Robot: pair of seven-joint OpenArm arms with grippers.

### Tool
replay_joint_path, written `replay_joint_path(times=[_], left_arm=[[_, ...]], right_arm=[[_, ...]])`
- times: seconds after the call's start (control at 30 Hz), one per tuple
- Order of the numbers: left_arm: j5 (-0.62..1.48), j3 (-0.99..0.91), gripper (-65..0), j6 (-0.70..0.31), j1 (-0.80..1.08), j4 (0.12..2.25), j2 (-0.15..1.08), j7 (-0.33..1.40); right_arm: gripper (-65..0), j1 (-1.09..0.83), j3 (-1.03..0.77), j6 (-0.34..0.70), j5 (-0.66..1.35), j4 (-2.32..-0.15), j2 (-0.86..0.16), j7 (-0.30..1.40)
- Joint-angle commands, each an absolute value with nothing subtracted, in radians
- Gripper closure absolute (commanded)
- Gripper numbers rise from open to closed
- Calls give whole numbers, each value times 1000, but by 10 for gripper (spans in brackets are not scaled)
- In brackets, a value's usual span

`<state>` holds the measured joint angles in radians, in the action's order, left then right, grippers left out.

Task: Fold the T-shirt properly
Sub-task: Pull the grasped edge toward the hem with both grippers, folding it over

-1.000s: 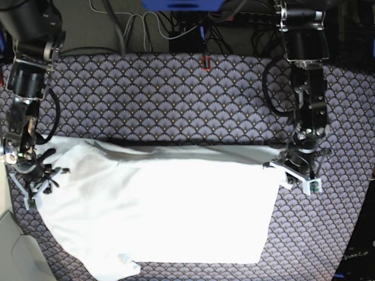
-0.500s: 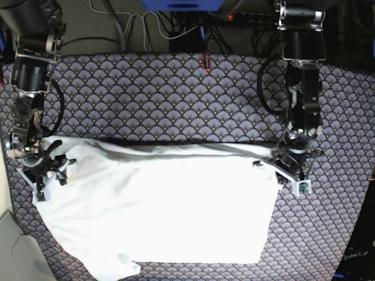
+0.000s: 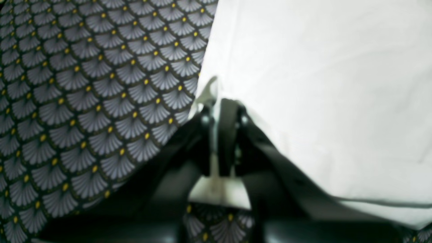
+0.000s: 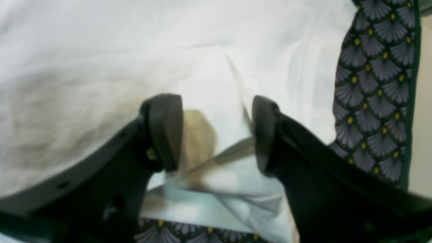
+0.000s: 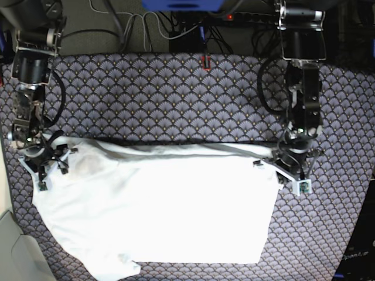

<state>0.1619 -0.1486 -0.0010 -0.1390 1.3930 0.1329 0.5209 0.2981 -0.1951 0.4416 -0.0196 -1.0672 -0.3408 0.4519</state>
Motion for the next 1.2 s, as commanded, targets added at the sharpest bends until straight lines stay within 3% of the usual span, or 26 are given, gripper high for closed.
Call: replay_joint_path(times=[0.0, 0.17, 0.37, 0.7, 1.17], left_arm=[[162, -150, -5, -2, -159, 1411, 139, 496], [162, -148, -5, -2, -159, 1411, 139, 496], [162, -150, -5, -2, -142, 1415, 139, 496], [162, -153, -5, -2, -131, 1412, 139, 495], [163, -150, -5, 1, -200, 1411, 137, 495]], right_arm=[[-337, 318, -199, 438, -8, -1082, -358, 429], [-304, 315, -200, 438, -8, -1081, -355, 429], [0, 323, -200, 435, -8, -1081, -354, 427], [-9, 364, -200, 435, -8, -1081, -355, 384], [-9, 621, -159, 435, -8, -889, -374, 381]])
